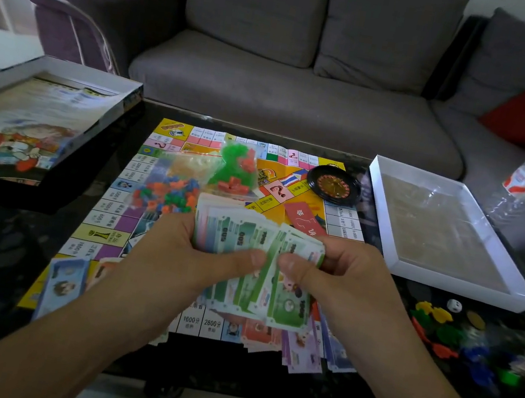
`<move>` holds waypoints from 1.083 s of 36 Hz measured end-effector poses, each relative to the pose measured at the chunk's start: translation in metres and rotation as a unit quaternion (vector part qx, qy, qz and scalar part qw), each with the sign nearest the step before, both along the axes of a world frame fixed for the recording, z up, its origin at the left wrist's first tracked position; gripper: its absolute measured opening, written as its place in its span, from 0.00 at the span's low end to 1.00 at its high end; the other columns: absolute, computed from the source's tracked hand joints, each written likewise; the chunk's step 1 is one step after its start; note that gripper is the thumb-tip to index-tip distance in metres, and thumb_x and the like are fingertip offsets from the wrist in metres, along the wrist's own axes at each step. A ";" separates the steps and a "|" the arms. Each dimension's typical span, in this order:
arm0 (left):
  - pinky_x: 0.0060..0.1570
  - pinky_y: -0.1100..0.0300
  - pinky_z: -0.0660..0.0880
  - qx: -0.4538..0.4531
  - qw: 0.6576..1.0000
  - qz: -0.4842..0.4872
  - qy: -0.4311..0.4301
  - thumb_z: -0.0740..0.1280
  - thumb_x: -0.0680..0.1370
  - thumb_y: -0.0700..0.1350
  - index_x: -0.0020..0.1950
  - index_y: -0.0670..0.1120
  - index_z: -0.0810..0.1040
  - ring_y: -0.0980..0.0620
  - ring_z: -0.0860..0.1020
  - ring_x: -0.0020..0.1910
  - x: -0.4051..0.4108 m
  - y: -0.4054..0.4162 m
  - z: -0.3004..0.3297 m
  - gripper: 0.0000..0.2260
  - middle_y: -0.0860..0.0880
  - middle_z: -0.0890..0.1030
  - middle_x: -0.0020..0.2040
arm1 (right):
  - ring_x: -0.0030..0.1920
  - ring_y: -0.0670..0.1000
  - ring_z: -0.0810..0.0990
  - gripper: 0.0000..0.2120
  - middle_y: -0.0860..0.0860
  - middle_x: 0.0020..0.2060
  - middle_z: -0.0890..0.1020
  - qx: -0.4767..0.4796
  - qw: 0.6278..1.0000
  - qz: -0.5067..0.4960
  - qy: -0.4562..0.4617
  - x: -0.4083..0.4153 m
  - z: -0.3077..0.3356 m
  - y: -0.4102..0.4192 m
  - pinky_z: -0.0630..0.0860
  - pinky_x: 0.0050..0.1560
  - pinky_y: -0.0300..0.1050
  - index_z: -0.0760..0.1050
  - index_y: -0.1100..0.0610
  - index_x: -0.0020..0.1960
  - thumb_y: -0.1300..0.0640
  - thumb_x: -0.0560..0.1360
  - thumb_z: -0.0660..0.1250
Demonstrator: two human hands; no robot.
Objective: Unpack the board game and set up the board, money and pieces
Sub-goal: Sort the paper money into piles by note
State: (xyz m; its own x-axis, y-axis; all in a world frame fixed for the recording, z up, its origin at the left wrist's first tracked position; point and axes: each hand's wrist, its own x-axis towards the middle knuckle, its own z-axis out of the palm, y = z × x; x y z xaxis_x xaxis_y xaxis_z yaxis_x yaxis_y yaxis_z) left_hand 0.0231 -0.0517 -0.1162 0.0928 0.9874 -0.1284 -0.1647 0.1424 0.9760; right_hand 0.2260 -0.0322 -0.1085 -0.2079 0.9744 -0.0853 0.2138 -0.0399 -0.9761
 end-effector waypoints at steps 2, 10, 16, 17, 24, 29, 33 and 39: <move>0.46 0.47 0.86 -0.012 1.000 0.003 -0.006 0.75 0.70 0.41 0.50 0.49 0.88 0.42 0.88 0.49 -0.002 0.001 -0.001 0.10 0.43 0.88 0.50 | 0.46 0.53 0.89 0.07 0.50 0.44 0.90 0.005 1.000 -0.008 -0.011 0.001 -0.001 0.002 0.86 0.50 0.52 0.88 0.49 0.50 0.60 0.78 0.74; 0.45 0.47 0.86 -0.012 0.999 -0.025 0.016 0.74 0.73 0.40 0.55 0.44 0.87 0.41 0.87 0.50 -0.003 0.001 -0.001 0.11 0.43 0.88 0.52 | 0.48 0.53 0.89 0.07 0.50 0.47 0.89 -0.027 0.999 -0.011 0.038 -0.009 -0.003 -0.002 0.86 0.48 0.53 0.86 0.51 0.53 0.61 0.78 0.74; 0.46 0.47 0.85 -0.004 0.999 -0.021 0.033 0.74 0.75 0.37 0.56 0.45 0.87 0.42 0.88 0.49 -0.004 0.000 -0.001 0.10 0.43 0.88 0.51 | 0.52 0.55 0.89 0.07 0.50 0.52 0.89 -0.073 0.994 -0.016 0.084 -0.024 -0.010 -0.006 0.84 0.57 0.61 0.84 0.48 0.58 0.53 0.82 0.69; 0.47 0.46 0.85 -0.003 0.999 -0.014 0.038 0.74 0.75 0.37 0.55 0.45 0.87 0.42 0.88 0.49 -0.005 0.001 -0.001 0.09 0.43 0.88 0.51 | 0.53 0.55 0.89 0.08 0.50 0.53 0.89 -0.091 0.991 -0.016 0.092 -0.025 -0.009 -0.005 0.83 0.57 0.61 0.83 0.47 0.59 0.52 0.83 0.68; 0.55 0.42 0.82 -0.019 0.999 0.019 0.042 0.74 0.76 0.38 0.55 0.43 0.86 0.42 0.87 0.51 -0.021 0.006 0.009 0.09 0.44 0.88 0.52 | 0.52 0.52 0.89 0.11 0.49 0.50 0.89 -0.016 0.999 -0.015 0.038 -0.033 -0.005 -0.005 0.84 0.55 0.59 0.84 0.48 0.60 0.61 0.82 0.69; 0.40 0.44 0.85 -0.054 0.993 0.107 0.022 0.74 0.75 0.38 0.54 0.40 0.84 0.43 0.88 0.46 -0.056 0.015 0.023 0.09 0.44 0.89 0.49 | 0.47 0.50 0.89 0.05 0.48 0.45 0.89 -0.039 0.999 -0.028 -0.015 -0.049 -0.015 -0.002 0.83 0.58 0.60 0.86 0.50 0.53 0.58 0.80 0.73; 0.38 0.47 0.86 -0.056 0.987 0.150 0.001 0.74 0.76 0.38 0.54 0.43 0.84 0.45 0.88 0.44 -0.078 0.019 0.029 0.07 0.47 0.89 0.48 | 0.46 0.42 0.87 0.01 0.42 0.46 0.88 -0.063 0.991 0.035 -0.117 -0.079 -0.035 -0.010 0.84 0.55 0.52 0.84 0.47 0.50 0.52 0.79 0.74; 0.40 0.42 0.85 -0.046 0.989 0.141 0.003 0.75 0.76 0.38 0.56 0.41 0.84 0.44 0.88 0.44 -0.078 0.015 0.029 0.09 0.46 0.89 0.48 | 0.47 0.39 0.85 0.09 0.42 0.49 0.85 -0.045 0.982 0.070 -0.168 -0.128 -0.060 -0.015 0.81 0.42 0.35 0.75 0.45 0.54 0.50 0.78 0.75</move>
